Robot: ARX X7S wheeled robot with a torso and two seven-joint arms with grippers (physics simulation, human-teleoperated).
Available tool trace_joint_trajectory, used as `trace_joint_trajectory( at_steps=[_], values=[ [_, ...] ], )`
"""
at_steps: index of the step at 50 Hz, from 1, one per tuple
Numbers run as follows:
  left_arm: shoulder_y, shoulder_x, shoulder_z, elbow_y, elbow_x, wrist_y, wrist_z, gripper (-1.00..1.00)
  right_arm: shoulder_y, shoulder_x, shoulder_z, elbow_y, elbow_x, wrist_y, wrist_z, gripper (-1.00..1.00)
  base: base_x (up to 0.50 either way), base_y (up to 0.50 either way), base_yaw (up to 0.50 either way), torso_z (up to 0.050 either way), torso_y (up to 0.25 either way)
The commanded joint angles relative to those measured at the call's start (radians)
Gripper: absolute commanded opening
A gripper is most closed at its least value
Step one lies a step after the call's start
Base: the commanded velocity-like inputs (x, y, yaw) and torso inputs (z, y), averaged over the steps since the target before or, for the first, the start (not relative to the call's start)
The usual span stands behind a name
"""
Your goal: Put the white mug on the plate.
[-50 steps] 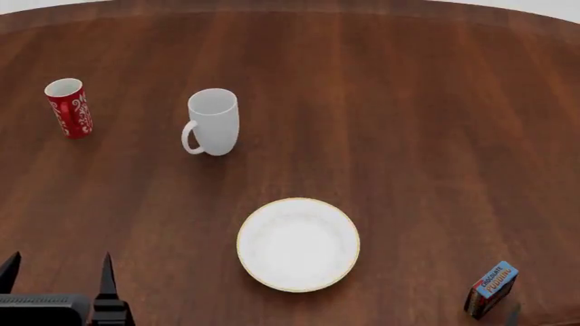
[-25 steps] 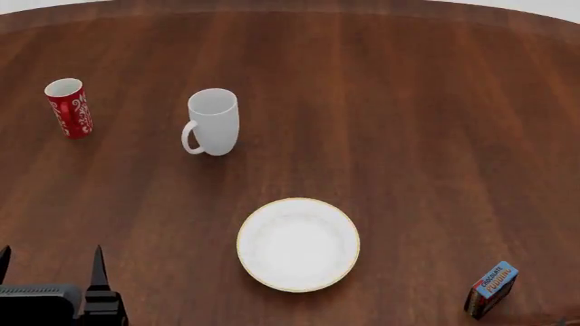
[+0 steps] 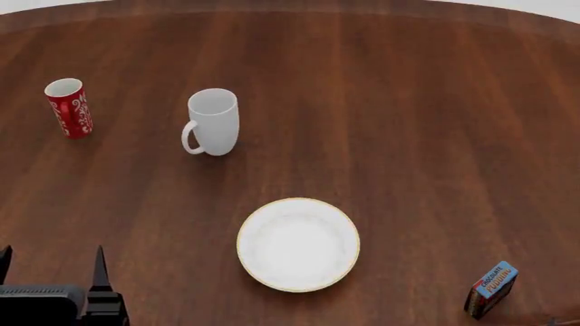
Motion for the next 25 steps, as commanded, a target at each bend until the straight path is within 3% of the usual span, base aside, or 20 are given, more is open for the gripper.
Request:
trace_joint_trajectory(
  at_steps=[1, 11, 25],
  values=[
    [0.000, -0.005, 0.009, 0.001, -0.005, 0.001, -0.006, 1.00, -0.004, 0.006, -0.010, 0.005, 0.003, -0.015, 0.003, 1.00, 0.00, 0.00, 0.00, 0.000, 0.000],
    [0.001, -0.008, 0.013, -0.003, -0.012, 0.007, -0.009, 1.00, 0.002, 0.014, -0.017, 0.009, 0.016, -0.012, 0.002, 1.00, 0.00, 0.00, -0.02, 0.000, 0.000],
    [-0.002, -0.015, 0.017, -0.011, -0.021, 0.013, -0.014, 1.00, 0.013, 0.023, -0.025, 0.014, 0.030, -0.006, 0.008, 1.00, -0.08, 0.00, -0.49, 0.000, 0.000]
  ],
)
